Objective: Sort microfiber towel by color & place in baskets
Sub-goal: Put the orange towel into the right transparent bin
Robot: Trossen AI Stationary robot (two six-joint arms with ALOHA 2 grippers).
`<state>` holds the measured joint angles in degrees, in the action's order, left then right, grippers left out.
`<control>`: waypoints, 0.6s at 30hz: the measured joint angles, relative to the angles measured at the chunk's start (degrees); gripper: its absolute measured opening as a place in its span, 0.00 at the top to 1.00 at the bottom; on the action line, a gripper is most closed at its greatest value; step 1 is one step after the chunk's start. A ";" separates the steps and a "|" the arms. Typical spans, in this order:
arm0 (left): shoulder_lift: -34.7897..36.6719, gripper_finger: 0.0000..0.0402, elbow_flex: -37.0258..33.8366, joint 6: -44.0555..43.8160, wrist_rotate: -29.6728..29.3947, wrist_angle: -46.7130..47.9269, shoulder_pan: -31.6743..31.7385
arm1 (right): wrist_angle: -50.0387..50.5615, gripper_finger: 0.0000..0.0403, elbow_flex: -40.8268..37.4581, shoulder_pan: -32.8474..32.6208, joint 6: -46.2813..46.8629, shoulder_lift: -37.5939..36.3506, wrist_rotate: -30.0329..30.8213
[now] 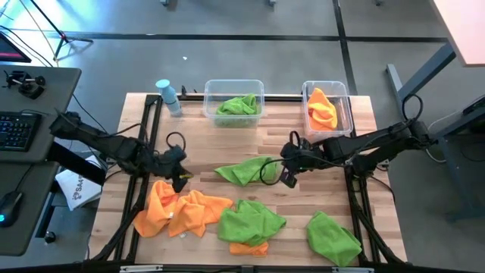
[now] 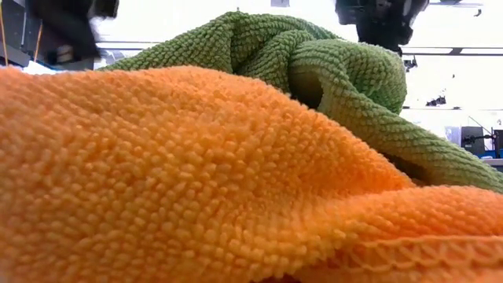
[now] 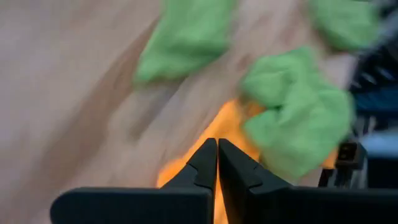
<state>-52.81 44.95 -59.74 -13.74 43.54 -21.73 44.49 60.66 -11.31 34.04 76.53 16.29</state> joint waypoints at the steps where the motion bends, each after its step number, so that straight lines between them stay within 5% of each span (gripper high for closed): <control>1: -0.22 1.00 0.02 -5.99 0.90 3.25 -0.44 | 0.96 1.00 0.00 0.00 0.00 0.00 0.06; 7: -2.33 1.00 0.01 -31.21 9.75 17.41 -2.45 | 3.30 1.00 0.00 0.00 -3.41 0.01 0.22; 14: -4.43 1.00 0.01 -41.11 12.99 18.18 -2.76 | 3.30 1.00 0.01 0.00 -7.04 0.00 4.03; 18: -5.71 1.00 0.01 -38.64 14.09 17.81 -2.74 | 3.30 1.00 0.00 0.00 -8.68 0.00 4.87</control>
<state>-58.53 44.96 -98.37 0.34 61.35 -24.47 47.79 60.66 -11.31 25.36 76.53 21.17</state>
